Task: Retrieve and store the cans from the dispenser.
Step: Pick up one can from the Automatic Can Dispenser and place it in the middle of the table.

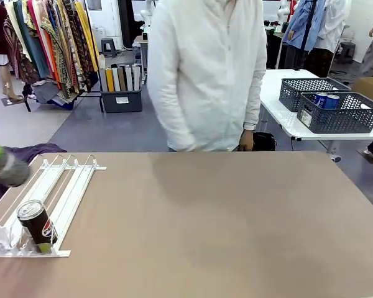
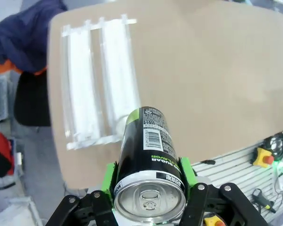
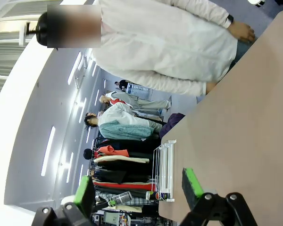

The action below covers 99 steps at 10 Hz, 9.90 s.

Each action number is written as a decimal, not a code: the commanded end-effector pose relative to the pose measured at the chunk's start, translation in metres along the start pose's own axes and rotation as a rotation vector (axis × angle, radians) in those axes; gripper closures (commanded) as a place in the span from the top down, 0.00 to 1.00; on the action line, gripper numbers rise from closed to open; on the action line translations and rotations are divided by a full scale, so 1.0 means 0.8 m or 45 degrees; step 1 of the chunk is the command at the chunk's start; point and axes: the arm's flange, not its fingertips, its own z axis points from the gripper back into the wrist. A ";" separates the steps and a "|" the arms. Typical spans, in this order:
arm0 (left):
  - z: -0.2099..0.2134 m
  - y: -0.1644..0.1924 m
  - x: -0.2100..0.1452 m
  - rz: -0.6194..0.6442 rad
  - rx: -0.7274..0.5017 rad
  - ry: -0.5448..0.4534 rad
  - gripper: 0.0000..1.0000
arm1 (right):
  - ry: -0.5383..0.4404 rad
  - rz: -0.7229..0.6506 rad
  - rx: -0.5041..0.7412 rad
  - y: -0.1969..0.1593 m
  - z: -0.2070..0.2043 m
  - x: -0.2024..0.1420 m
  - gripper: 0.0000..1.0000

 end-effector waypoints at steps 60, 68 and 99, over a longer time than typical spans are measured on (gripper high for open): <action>-0.208 0.052 0.006 -0.083 -0.012 0.425 1.00 | -0.018 0.016 0.032 0.004 -0.004 0.003 1.00; -0.303 0.061 -0.027 0.011 0.081 0.603 1.00 | -0.018 0.016 0.032 0.004 -0.004 0.003 1.00; -0.099 -0.075 0.082 -0.282 -0.047 0.169 0.00 | -0.018 0.016 0.032 0.004 -0.004 0.003 1.00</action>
